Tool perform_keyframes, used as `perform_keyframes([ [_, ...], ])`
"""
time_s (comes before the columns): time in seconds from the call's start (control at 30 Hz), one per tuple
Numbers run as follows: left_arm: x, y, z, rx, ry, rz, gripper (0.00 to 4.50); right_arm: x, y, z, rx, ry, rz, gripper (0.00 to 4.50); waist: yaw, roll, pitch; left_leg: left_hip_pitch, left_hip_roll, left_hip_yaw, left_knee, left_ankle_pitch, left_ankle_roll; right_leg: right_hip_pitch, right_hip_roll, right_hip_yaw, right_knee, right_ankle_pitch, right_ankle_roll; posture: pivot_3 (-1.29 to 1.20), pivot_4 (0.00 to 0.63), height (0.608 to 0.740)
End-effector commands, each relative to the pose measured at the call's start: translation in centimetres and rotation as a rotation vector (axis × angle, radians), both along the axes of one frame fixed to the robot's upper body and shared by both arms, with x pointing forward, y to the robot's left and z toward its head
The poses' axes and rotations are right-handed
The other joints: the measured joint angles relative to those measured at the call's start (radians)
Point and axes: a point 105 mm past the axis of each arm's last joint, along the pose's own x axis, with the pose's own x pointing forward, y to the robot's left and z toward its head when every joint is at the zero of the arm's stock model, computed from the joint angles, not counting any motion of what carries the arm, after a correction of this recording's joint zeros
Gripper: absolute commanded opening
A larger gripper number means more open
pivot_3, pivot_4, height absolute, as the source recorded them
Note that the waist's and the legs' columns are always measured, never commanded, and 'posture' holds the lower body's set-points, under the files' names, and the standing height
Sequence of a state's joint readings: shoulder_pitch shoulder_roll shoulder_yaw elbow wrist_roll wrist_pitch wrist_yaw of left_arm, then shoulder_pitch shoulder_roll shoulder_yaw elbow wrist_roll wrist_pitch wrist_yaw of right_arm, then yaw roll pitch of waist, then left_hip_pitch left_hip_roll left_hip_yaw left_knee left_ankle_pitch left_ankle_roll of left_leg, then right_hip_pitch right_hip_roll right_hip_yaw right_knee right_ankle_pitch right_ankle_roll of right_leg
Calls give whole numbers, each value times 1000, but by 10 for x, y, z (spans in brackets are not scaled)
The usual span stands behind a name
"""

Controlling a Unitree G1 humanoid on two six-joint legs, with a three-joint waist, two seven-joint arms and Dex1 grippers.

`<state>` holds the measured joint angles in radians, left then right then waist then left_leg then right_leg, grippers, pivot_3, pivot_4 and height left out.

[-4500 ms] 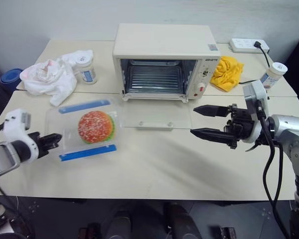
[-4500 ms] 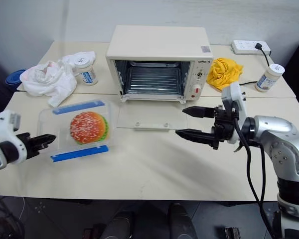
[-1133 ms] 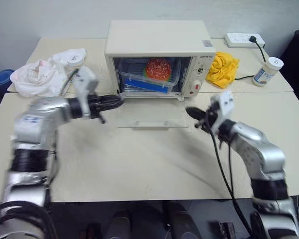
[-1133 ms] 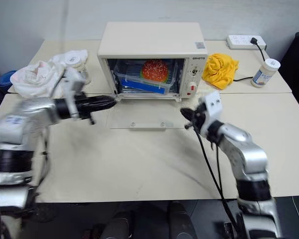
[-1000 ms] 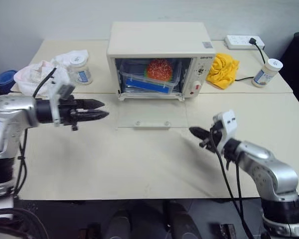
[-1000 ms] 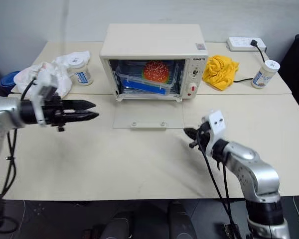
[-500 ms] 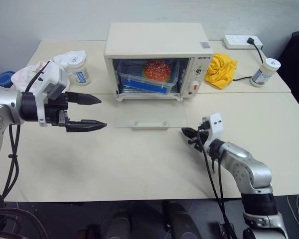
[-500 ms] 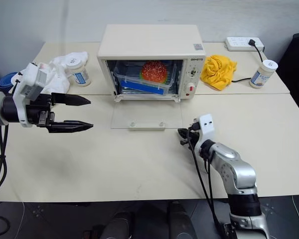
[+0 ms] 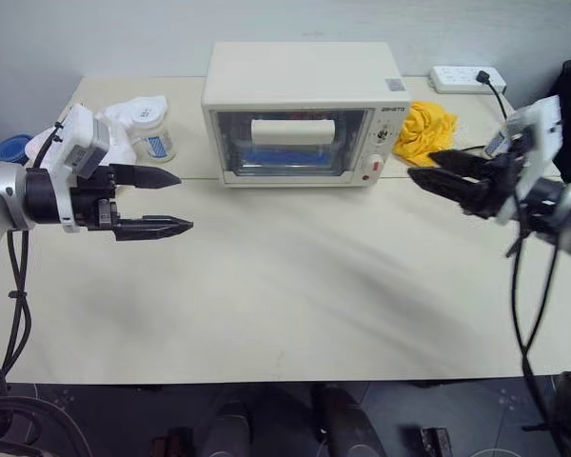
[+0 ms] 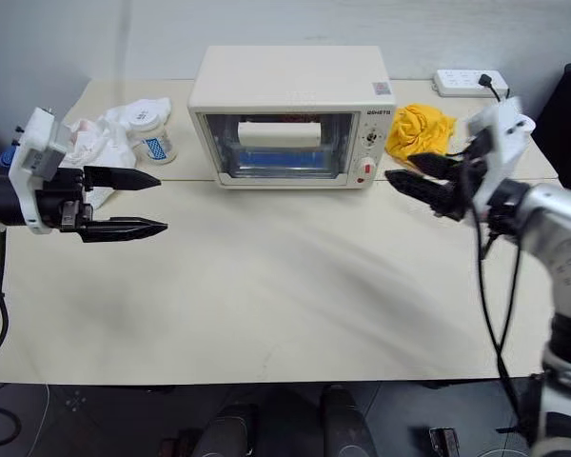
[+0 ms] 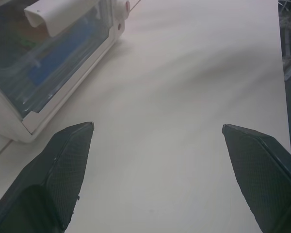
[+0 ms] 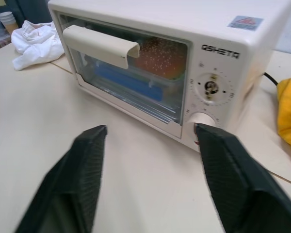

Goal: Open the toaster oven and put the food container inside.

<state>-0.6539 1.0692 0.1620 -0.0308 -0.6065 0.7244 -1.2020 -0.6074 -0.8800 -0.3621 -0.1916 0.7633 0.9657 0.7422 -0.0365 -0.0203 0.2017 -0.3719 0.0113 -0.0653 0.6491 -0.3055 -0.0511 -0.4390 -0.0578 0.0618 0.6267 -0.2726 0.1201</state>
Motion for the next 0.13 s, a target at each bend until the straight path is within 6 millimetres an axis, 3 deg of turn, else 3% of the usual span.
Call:
perform_keyframes([
  [0.03, -2, 7, 17, -10, -78, 22, 4500, -8, -7, 4, -6, -11, 24, 4257, -2, 0, 0, 0, 0, 0, 0, 0, 0, 0, 0, 0, 0, 0, 0, 0, 150, 740],
  [0.13, 1, 10, 19, -23, -89, 45, 4500, -5, -6, 0, 11, -13, 14, 4257, -3, 0, 0, 0, 0, 0, 0, 0, 0, 0, 0, 1, 1, 0, 0, 0, 150, 740],
])
